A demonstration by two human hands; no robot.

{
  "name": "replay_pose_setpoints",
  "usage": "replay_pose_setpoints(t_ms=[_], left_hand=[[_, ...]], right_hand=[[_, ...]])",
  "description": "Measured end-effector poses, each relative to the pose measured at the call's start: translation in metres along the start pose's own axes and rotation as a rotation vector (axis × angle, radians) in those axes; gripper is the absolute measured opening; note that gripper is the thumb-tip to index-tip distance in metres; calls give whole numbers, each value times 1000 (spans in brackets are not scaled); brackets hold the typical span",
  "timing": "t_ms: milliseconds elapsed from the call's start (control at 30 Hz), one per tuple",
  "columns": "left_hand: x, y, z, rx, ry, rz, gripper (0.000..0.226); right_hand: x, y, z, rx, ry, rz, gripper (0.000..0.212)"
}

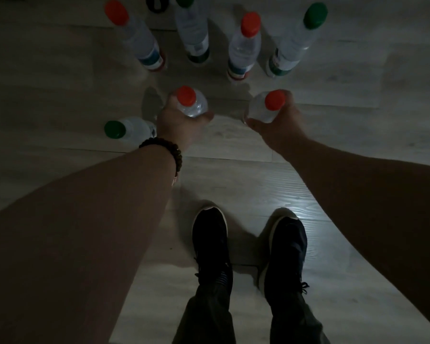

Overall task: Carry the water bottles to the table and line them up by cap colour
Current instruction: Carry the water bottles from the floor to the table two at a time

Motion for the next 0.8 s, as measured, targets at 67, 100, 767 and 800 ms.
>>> replay_pose_setpoints(t_ms=[67,100,767,800], left_hand=[[0,0,-4,43,48,-31,78],[-1,-1,-6,55,62,-35,77],[-125,-236,116,86,127,-108,56],[-143,-256,135,104,124,-109,59]], right_hand=[[-2,0,2,-35,-36,2,77],[-2,-1,2,-46,-44,0,76],[-153,-205,-157,-133,-253,-204,74],[-170,-225,-178,-134,-245,-201,76]])
Point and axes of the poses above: each hand's wrist, its own y-axis towards the middle knuckle, its own x-axis out of the palm, z = x × y, the point moved 3 cm from there along y, towards the middle knuckle, and after that the axes turned 7 degrees about y, right-handed, at the moved point
